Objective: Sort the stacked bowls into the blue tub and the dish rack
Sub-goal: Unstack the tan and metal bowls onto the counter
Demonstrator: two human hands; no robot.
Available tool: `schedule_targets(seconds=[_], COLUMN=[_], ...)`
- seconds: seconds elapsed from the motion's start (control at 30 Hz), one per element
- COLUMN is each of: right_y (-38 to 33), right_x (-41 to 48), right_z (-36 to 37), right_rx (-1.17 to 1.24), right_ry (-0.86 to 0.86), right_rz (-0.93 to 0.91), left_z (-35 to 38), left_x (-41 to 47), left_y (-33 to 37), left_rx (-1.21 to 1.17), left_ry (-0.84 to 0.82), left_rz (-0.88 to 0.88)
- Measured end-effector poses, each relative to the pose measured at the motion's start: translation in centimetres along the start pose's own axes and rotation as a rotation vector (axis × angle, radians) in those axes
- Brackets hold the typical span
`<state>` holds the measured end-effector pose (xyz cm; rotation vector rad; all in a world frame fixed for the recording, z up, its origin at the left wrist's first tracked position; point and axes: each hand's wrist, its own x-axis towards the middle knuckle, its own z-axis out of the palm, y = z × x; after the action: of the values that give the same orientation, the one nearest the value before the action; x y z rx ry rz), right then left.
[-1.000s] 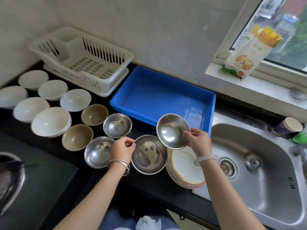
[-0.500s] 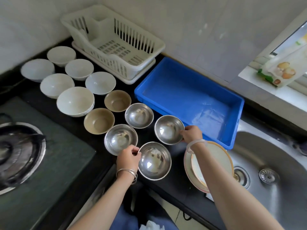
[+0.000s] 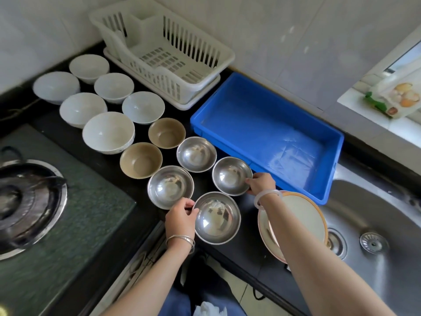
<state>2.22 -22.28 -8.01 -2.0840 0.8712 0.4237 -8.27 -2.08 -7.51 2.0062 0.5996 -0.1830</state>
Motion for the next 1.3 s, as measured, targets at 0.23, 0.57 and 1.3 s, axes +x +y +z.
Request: schedule_targets(seconds=[0.23,0.57,1.3], right_y=[0.4,0.3,-0.1], right_x=[0.3,0.3,-1.6], right_z=[0.3,0.2,-0.6], right_rx=[0.062,0.133,0.014], right_ry=[-0.028,-0.062,-0.014], right_rz=[0.017,0.032,-0.086], left_z=[-0.3,-0.3,-2.6], left_x=[-0.5,0.0,0.8], left_y=[-1.3,-1.4,-0.1], left_rx=[-0.045,-0.35,-0.142], left_ry=[-0.066,-0.107,-0.135], left_rz=[-0.132,-0.402,-0.244])
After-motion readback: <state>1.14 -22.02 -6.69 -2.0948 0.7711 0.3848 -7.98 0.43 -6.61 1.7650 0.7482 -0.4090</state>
